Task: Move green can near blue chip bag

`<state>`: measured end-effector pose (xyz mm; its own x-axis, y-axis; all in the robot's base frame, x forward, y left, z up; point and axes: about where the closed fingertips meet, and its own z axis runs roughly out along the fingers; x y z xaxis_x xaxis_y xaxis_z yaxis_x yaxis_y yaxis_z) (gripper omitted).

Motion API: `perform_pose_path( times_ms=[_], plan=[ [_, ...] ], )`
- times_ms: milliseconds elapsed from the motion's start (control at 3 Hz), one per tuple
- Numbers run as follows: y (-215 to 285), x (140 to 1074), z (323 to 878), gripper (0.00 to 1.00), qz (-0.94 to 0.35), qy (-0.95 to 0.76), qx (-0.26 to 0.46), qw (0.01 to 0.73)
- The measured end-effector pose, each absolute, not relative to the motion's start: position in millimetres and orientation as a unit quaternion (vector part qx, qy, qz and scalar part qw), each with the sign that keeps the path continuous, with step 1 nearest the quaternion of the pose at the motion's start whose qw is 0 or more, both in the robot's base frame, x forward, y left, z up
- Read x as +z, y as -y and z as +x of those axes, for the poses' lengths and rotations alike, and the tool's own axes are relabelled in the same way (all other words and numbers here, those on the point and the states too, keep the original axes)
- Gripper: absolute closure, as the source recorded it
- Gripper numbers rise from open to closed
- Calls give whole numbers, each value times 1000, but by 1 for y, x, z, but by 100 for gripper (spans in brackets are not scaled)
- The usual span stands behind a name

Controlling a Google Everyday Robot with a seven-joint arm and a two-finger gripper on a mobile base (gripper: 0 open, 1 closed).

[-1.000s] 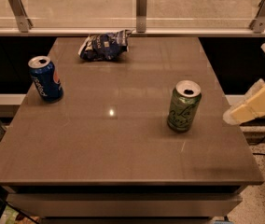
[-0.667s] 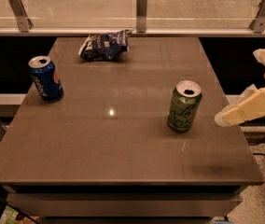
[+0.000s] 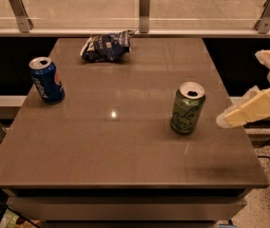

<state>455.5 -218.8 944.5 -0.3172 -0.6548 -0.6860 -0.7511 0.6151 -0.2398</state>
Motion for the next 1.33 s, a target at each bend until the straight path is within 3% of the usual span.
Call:
perform_pose_path(
  times_ms=[1333],
  plan=[
    [212,894,439,0,-399,-797,145,430]
  ],
)
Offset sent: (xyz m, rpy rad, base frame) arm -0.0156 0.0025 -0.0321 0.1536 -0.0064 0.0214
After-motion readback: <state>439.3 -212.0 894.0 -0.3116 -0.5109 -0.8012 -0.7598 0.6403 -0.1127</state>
